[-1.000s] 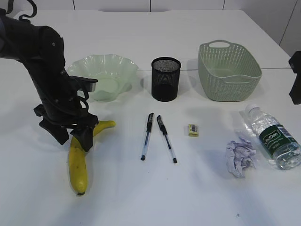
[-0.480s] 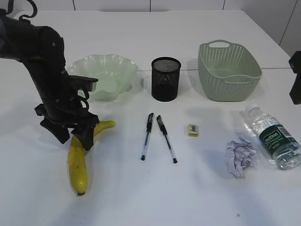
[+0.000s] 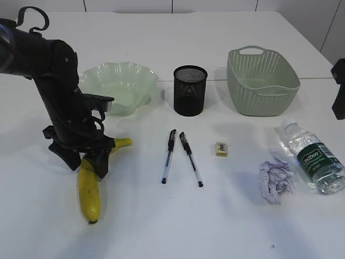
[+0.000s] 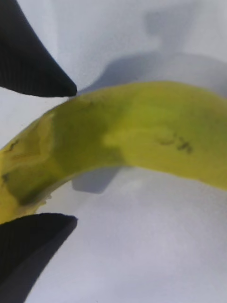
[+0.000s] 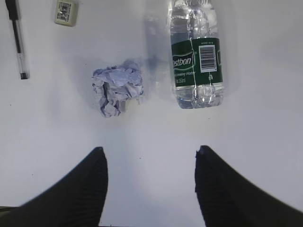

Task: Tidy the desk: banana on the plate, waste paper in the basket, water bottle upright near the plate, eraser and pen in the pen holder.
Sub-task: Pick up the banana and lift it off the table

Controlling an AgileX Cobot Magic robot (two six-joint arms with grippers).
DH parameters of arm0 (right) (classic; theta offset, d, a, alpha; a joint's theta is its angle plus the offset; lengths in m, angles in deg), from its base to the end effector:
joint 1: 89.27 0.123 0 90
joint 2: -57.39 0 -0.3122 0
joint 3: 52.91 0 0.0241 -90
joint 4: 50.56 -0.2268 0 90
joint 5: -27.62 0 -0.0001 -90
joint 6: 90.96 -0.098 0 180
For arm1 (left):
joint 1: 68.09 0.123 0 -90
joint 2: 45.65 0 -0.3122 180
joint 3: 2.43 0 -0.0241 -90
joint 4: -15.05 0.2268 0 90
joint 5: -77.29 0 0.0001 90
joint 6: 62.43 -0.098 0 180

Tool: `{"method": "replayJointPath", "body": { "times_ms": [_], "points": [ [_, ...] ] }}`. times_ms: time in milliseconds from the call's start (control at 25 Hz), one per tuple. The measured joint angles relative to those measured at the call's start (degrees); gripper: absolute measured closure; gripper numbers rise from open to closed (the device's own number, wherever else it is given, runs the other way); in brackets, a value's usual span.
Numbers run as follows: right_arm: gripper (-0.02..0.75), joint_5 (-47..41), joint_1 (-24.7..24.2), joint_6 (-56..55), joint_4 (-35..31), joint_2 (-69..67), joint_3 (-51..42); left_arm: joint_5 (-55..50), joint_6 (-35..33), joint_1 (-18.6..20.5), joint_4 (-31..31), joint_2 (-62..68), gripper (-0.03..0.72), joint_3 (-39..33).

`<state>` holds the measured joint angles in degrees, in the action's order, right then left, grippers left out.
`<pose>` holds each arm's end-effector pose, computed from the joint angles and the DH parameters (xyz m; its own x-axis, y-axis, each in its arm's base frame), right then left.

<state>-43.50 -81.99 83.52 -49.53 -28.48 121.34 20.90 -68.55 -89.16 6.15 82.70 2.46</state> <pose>0.2322 0.0280 0.3585 -0.9544 -0.0308 -0.2970 -0.0356 0.9993 0.0107 0.3658 -0.1545 0.1657 -0.9256 0.3782 -0.0108 0.3764 0.9175 -0.1286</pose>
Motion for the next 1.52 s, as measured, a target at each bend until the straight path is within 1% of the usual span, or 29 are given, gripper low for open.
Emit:
{"method": "replayJointPath", "body": {
  "times_ms": [120,200,280,400,440,520,600,840,960,1200,1400,1520],
  "points": [
    [0.294,0.0,0.0,0.0,0.1,0.0,0.0,0.3,0.0,0.0,-0.1,0.4,0.163,0.0],
    [0.294,0.0,0.0,0.0,0.2,0.0,0.0,0.4,0.0,0.0,0.1,0.7,0.197,0.0],
    [0.294,0.0,0.0,0.0,0.2,0.0,0.0,0.6,0.0,0.0,0.6,0.8,0.259,0.0],
    [0.293,0.0,0.0,0.0,0.2,0.0,0.0,1.1,0.0,0.0,1.9,0.8,0.398,0.0],
    [0.293,0.0,0.0,0.0,0.2,0.0,0.0,1.1,0.0,0.0,2.4,0.8,0.43,0.0],
    [0.293,0.0,0.0,0.0,0.2,0.0,0.0,1.1,0.0,0.0,2.8,0.8,0.455,0.0],
    [0.293,0.0,0.0,0.0,0.2,0.0,0.0,1.1,0.0,-0.1,3.0,0.8,0.466,0.0],
    [0.293,0.0,0.0,0.0,0.4,0.0,0.0,0.6,0.0,-0.1,3.7,0.8,0.468,0.1],
    [0.293,0.0,0.0,0.0,0.9,0.0,0.0,-2.2,0.0,-0.1,5.0,0.8,0.469,2.1],
    [0.293,0.0,0.0,0.0,1.8,0.0,0.0,-11.4,0.0,-0.1,5.1,0.5,0.47,13.7],
    [0.293,1.1,0.0,0.0,2.8,0.0,0.0,-12.8,0.0,-0.1,5.2,0.5,0.47,24.3],
    [0.293,1.9,0.0,0.0,2.9,0.0,0.0,-13.4,0.1,-0.1,5.2,0.4,0.47,28.9]
  ]
}}
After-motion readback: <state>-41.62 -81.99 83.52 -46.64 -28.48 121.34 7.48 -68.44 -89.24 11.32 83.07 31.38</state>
